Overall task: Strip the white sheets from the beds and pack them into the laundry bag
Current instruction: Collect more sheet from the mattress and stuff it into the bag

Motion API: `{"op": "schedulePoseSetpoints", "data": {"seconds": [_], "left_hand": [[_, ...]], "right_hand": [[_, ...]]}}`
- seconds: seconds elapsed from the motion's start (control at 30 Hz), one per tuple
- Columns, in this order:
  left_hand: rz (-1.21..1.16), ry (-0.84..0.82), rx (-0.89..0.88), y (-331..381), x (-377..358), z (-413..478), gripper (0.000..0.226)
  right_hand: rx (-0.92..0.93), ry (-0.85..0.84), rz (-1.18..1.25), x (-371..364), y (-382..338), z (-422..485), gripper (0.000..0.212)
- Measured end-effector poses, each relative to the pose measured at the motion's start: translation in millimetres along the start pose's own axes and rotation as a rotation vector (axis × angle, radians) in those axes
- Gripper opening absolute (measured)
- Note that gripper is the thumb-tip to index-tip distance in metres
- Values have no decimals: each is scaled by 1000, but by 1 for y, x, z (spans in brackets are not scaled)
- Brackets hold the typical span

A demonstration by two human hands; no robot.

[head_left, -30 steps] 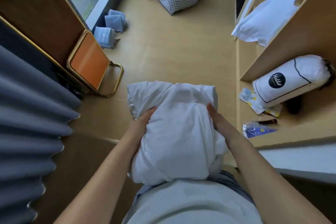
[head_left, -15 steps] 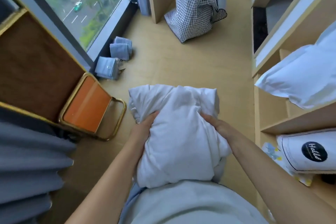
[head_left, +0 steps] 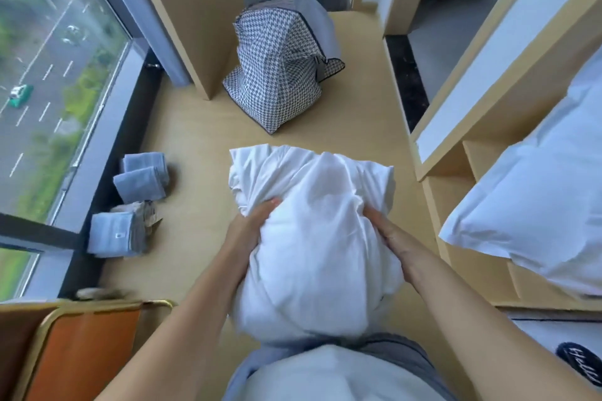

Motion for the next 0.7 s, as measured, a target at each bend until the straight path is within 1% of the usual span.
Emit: {"op": "schedulePoseSetpoints", "data": {"seconds": [0.03,0.07,0.13,0.17,0.3,0.37,0.43,0.47,0.53,0.57,0.63,0.7], "left_hand": [[6,-19,-27,20,-14,29,49],[11,-33,-36,38,-28,53,60],[28,-52,-49,74,-51,109,84],[23,-54,-47,90,-61,133,91],[34,-38,-29,139,-89,210,93],[17,-24,-20,157,-96,256,89],[-2,-54,-11,176,-108,306,84],[-9,-71,-7,188,-114,332,71],[-31,-109,-43,216,-129,386,27],[-37,-145,-69,231,-137,413,9],[-47,-228,-62,264,-160,457,21],[-30,-320,-93,304,-184,495,14]], "right_hand": [[-1,-12,11,4,-26,15,49],[-1,-10,17,7,-52,26,51],[17,-3,22,13,-105,49,45],[26,2,21,16,-132,60,43],[13,-7,13,19,-227,108,46],[9,-21,14,18,-271,136,46],[17,-25,-13,17,-315,168,52],[24,-13,-37,15,-340,184,58],[29,8,-55,11,-392,220,69],[29,16,-53,10,-418,237,73],[37,45,-33,11,-470,267,72],[52,49,-37,10,-519,284,65]]}}
Point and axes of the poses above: each hand's wrist, its own z-axis towards the middle knuckle, its own x-axis out of the back of the hand, y = z × x, the point moved 10 cm from there along z, towards the middle knuckle, and after that the axes turned 10 degrees about -x, right-handed, at the moved point
